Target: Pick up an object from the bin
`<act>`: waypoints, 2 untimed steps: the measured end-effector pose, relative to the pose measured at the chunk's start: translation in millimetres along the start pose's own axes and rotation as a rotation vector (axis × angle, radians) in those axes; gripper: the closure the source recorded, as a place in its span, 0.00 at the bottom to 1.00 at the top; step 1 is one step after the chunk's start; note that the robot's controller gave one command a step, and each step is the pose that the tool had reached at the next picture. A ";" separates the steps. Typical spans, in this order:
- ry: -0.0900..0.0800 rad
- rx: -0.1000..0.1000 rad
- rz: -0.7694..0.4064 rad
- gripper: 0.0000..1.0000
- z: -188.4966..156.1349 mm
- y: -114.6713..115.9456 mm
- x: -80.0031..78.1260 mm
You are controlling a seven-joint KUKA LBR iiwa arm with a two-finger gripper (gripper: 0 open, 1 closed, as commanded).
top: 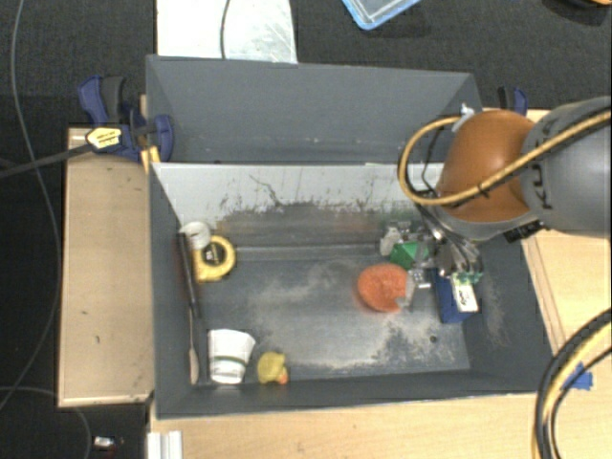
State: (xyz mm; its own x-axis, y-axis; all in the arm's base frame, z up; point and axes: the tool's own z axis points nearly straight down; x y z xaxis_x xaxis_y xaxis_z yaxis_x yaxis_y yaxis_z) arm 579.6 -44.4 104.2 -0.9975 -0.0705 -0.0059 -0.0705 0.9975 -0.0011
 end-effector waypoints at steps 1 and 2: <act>0.000 0.000 0.219 0.00 14.5 28.3 -4.5; -0.001 -0.001 0.161 0.00 24.2 17.3 -8.6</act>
Offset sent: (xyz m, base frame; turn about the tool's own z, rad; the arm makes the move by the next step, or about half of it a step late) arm 0.0099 0.0024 -0.0342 -0.0586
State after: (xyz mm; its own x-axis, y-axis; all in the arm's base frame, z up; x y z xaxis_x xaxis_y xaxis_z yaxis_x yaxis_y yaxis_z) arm 587.0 -26.6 80.1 -0.9959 0.0904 -0.0073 0.0904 0.9959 0.0006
